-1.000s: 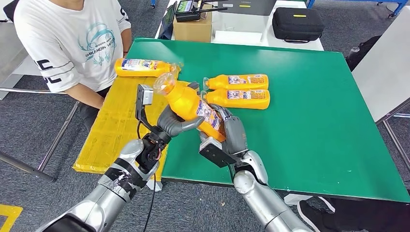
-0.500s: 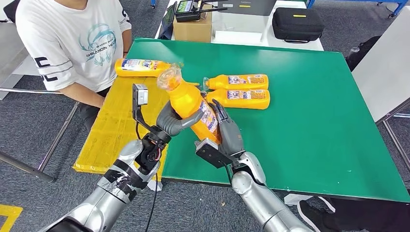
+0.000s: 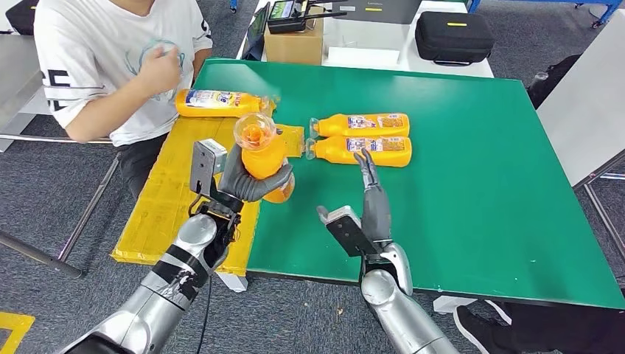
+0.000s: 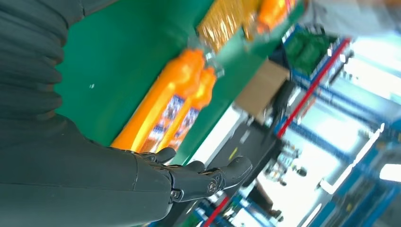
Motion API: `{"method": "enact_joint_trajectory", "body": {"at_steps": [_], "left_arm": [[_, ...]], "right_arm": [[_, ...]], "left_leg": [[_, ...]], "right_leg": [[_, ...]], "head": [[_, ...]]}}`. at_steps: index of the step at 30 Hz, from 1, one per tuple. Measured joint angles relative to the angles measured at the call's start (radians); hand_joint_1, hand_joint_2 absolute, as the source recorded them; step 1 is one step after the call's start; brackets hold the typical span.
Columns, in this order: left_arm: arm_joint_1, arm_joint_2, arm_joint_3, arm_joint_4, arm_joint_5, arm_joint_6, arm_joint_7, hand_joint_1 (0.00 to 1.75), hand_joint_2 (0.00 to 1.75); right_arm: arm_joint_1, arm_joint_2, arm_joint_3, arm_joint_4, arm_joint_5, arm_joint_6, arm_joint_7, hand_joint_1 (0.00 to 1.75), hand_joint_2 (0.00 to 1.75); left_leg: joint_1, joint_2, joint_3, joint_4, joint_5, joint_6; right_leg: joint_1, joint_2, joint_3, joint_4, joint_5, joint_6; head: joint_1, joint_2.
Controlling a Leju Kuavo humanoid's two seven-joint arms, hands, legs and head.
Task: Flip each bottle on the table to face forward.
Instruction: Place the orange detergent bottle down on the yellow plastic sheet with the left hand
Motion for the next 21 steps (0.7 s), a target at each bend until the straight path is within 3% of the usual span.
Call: {"method": "enact_joint_trajectory", "body": {"at_steps": [4, 10, 16, 19, 21], "left_arm": [[-0.005, 0.02, 0.022, 0.06, -0.194, 0.118, -0.01, 1.75, 1.75], [-0.037, 0.051, 0.045, 0.171, -0.528, 0.385, 0.055, 1.75, 1.75], [-0.083, 0.08, 0.051, 0.31, -0.993, 0.562, 0.257, 1.75, 1.75], [-0.099, 0.096, 0.051, 0.377, -1.206, 0.585, 0.371, 1.75, 1.75], [-0.102, 0.104, 0.051, 0.417, -1.284, 0.582, 0.404, 1.75, 1.75]], "right_arm": [[0.053, -0.006, -0.059, -0.109, -0.015, 0.0, 0.01, 0.0, 1.75], [0.12, -0.013, -0.126, -0.27, -0.027, 0.015, 0.033, 0.0, 1.75], [0.16, -0.014, -0.161, -0.379, -0.021, 0.037, 0.044, 0.0, 1.75], [0.163, -0.014, -0.167, -0.406, -0.022, 0.051, 0.044, 0.0, 1.75], [0.163, -0.014, -0.167, -0.416, -0.023, 0.058, 0.044, 0.0, 1.75]], "left_leg": [[0.0, 0.0, 0.0, 0.0, 0.0, 0.0], [0.0, 0.0, 0.0, 0.0, 0.0, 0.0], [0.0, 0.001, 0.0, 0.0, 0.0, 0.0], [0.0, 0.001, 0.0, 0.0, 0.0, 0.0], [0.0, 0.001, 0.0, 0.0, 0.0, 0.0]], "right_leg": [[0.0, 0.0, 0.0, 0.0, 0.0, 0.0], [0.0, 0.0, 0.0, 0.0, 0.0, 0.0], [0.0, 0.0, 0.0, 0.0, 0.0, 0.0], [0.0, 0.0, 0.0, 0.0, 0.0, 0.0], [0.0, 0.0, 0.0, 0.0, 0.0, 0.0]], "head": [[0.0, 0.0], [0.0, 0.0], [0.0, 0.0], [0.0, 0.0], [0.0, 0.0]]}}
